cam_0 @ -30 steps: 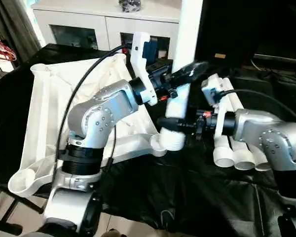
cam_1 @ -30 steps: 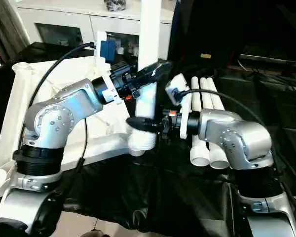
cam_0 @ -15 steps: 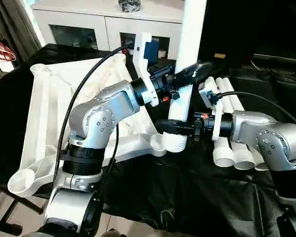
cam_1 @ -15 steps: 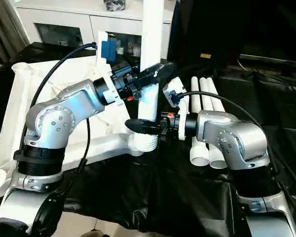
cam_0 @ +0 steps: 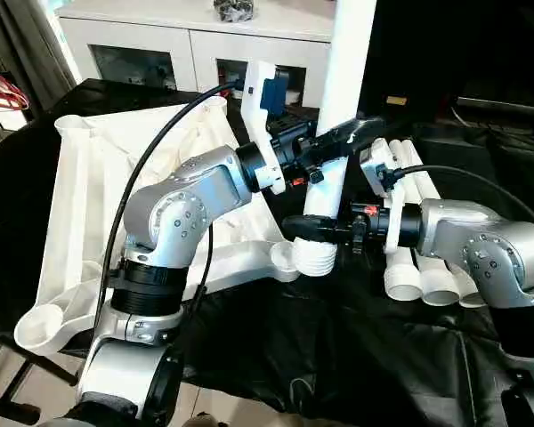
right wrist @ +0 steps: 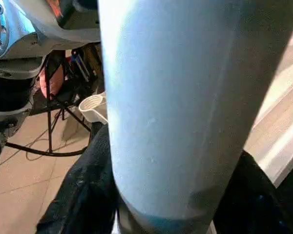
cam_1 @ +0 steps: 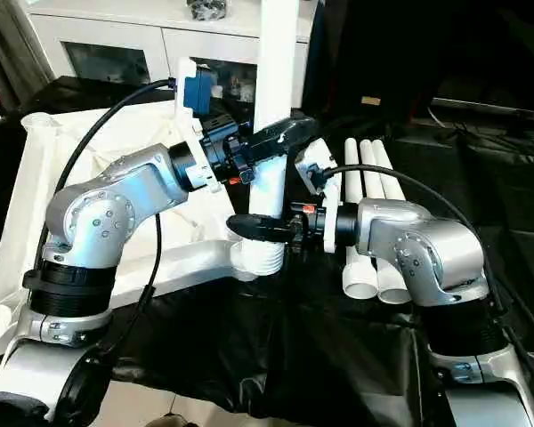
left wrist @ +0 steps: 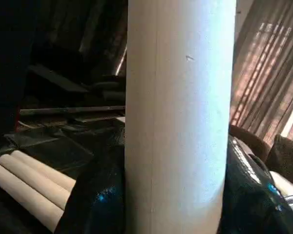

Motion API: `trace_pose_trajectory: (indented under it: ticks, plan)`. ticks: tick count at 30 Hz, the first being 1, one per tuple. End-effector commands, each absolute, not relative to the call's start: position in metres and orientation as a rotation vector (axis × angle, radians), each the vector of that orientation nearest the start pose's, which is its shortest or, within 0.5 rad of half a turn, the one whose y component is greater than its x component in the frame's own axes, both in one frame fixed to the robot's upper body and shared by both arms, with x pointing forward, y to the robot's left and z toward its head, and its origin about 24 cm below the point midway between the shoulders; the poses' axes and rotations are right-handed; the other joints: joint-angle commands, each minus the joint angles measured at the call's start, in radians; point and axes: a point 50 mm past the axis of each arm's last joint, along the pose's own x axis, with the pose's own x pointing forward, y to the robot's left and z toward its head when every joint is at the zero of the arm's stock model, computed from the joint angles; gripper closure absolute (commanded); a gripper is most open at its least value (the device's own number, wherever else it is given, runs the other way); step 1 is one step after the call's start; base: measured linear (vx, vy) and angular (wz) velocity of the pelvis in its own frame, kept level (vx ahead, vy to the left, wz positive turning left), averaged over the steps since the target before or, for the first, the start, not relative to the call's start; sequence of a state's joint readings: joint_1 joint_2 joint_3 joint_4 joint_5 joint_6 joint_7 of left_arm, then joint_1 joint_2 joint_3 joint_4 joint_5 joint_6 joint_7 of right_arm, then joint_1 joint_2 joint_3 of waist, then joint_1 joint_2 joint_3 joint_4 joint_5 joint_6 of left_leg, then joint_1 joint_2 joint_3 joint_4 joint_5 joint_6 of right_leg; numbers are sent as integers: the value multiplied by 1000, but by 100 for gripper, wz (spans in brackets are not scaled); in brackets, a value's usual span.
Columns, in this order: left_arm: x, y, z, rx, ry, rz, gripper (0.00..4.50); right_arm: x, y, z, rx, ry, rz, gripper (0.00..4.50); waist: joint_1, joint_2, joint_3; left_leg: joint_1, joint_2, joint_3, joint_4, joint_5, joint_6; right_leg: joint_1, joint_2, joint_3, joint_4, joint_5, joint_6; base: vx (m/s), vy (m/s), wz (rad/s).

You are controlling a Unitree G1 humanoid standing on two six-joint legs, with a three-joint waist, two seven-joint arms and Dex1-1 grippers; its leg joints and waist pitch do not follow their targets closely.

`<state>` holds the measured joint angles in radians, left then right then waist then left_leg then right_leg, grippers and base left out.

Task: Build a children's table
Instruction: Pick table leg

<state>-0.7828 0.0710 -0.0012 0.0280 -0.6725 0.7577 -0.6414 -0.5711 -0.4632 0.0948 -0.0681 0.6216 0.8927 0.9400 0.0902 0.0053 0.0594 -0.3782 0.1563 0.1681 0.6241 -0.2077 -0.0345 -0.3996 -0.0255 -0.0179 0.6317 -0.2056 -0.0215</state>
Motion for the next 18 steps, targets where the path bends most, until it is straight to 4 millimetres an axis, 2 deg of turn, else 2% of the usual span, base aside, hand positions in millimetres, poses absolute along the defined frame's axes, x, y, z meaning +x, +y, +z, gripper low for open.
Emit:
trace_pose_trajectory:
  ticks: [1,6,7,8,9,10,11,12,13,14,15,17,18]
  plan:
    - [314,44,215,-379,-40,-1251,264,293,-127,151,133,348,1248,250,3,-14,-77,7,60,-21,-54,23,62,69,-101,45,-63,3,-235,0,0,0]
    - [314,44,215,-368,-40,-1246,264,292,-126,150,135,352,1252,259,3,-15,-76,7,60,-21,-55,16,59,69,-102,45,-64,-13,-231,0,0,0]
    - [316,44,214,-363,-34,-1221,208,293,-126,150,137,352,1252,259,4,-16,-76,7,60,-21,-54,19,60,70,-102,45,-63,-9,-230,0,0,0]
    - [317,44,213,-360,-29,-1203,194,293,-126,150,137,352,1252,259,4,-16,-76,7,60,-21,-55,18,59,69,-102,45,-63,-9,-231,0,0,0]
    - [320,46,214,-370,-25,-1180,194,294,-123,149,140,347,1250,259,7,-4,-76,7,61,-24,-54,18,56,68,-103,45,-62,-10,-232,0,0,0]
    - [320,46,214,-370,-25,-1180,194,294,-123,149,140,347,1250,259,4,-10,-76,7,60,-22,-54,12,55,69,-102,45,-64,-7,-232,0,0,0]
    - [320,47,215,-376,-25,-1182,175,295,-122,148,141,345,1249,259,5,-10,-76,7,60,-23,-55,11,55,69,-102,45,-65,-8,-233,0,0,0]
    - [321,49,217,-377,-53,-1166,152,296,-120,148,142,335,1238,259,5,-10,-76,7,60,-23,-55,11,53,69,-102,45,-65,-10,-233,0,0,0]
    - [323,51,219,-385,-81,-1152,152,298,-118,147,145,326,1227,259,4,-10,-76,6,60,-22,-55,12,52,68,-103,45,-65,-9,-233,0,0,0]
    - [326,57,225,-420,-148,-1095,152,301,-115,147,160,306,1208,259,4,-2,-77,6,61,-24,-55,10,47,67,-104,44,-63,-6,-240,0,0,0]
    - [329,62,229,-436,-195,-1044,148,302,-113,147,168,294,1201,259,1,-5,-77,5,60,-23,-55,7,46,68,-103,44,-67,-3,-242,0,0,0]
    - [331,68,236,-519,-250,-1020,144,304,-111,148,185,277,1182,259,2,-3,-78,7,61,-24,-55,4,42,71,-102,44,-63,18,-247,0,0,0]
    - [332,72,239,-569,-270,-1007,144,305,-110,148,194,267,1174,259,4,1,-78,8,62,-26,-56,5,40,69,-103,43,-62,31,-251,0,0,0]
